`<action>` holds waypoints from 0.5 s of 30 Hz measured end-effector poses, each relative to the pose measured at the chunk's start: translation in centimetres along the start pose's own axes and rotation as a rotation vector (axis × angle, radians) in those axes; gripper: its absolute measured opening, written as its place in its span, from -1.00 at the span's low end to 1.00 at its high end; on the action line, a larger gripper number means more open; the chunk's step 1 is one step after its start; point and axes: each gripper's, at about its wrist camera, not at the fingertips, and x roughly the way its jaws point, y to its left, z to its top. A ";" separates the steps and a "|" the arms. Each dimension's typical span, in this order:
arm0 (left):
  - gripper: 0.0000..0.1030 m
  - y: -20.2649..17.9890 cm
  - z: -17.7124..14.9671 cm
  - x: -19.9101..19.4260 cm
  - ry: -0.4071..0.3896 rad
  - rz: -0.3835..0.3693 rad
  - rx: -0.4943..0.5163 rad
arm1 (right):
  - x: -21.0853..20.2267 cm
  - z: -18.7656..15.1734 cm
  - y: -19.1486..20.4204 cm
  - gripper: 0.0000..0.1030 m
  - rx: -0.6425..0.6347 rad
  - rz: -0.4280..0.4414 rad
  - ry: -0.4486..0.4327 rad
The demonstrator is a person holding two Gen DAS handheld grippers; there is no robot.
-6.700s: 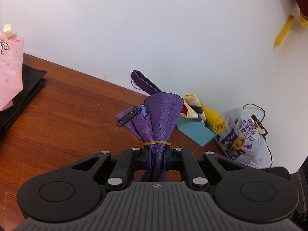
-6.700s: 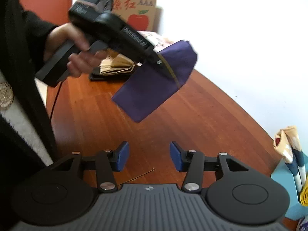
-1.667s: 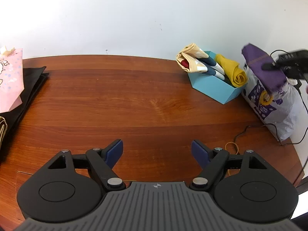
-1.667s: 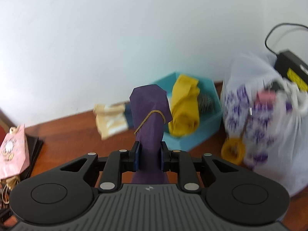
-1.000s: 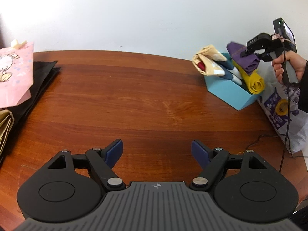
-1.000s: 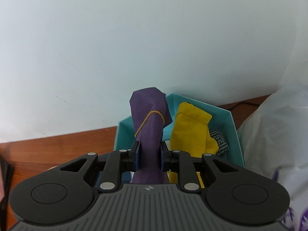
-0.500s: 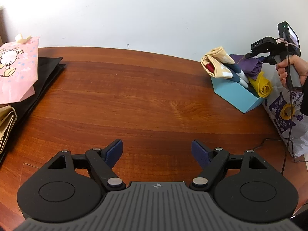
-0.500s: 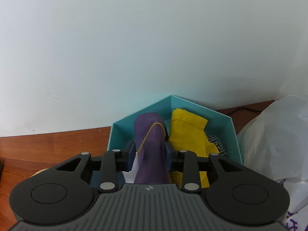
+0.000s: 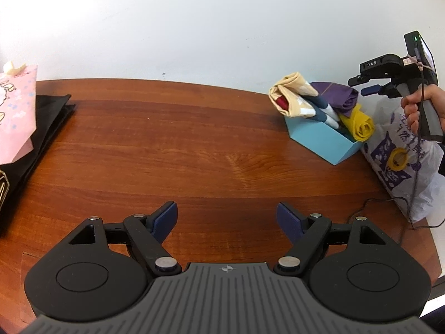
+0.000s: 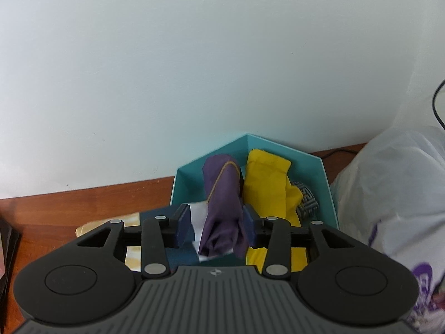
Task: Fold shopping bag
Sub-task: 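Open the right tool and release the bundle beside the yellow cloth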
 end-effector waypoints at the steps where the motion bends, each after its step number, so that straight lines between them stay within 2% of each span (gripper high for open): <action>1: 0.55 0.0 0.0 -0.1 0.000 -0.001 0.002 | -0.4 -0.3 0.1 -0.10 -0.003 -0.003 -0.001; 9: 0.55 0.9 -0.1 -1.2 -0.002 -0.028 0.026 | -3.7 -3.4 0.7 -0.06 -0.006 -0.014 -0.007; 15: 0.56 1.5 -0.2 -2.1 0.001 -0.049 0.048 | -6.7 -6.6 1.8 0.09 -0.009 -0.007 -0.022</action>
